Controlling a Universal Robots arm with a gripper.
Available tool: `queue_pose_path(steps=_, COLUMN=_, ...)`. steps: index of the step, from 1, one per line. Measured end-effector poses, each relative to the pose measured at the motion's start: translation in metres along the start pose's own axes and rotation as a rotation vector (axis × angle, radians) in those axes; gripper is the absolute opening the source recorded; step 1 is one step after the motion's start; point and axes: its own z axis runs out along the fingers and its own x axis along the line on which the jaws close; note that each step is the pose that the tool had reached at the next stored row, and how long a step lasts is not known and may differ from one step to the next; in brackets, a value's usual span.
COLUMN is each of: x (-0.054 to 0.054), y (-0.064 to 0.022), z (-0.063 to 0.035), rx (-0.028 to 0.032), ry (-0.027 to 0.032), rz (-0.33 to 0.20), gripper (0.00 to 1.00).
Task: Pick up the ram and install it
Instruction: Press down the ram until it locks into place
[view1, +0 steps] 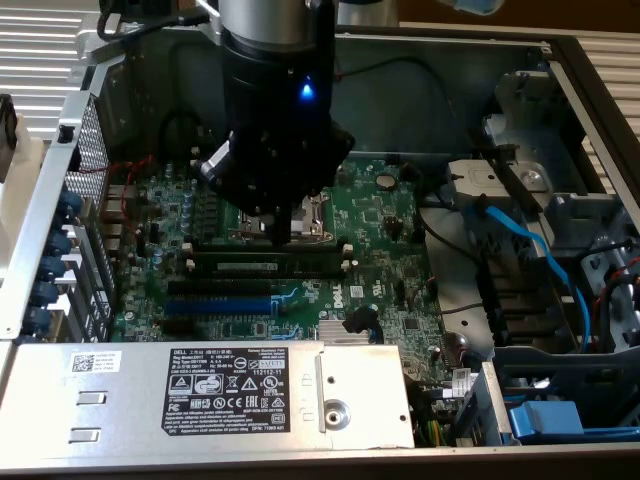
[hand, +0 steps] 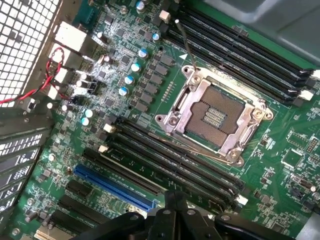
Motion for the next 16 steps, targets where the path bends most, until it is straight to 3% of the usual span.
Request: queue_pose_path(steps=16, x=0.0, y=0.0, z=0.0, rx=-0.0097, ry=0.0263, rz=0.242, gripper=0.1)
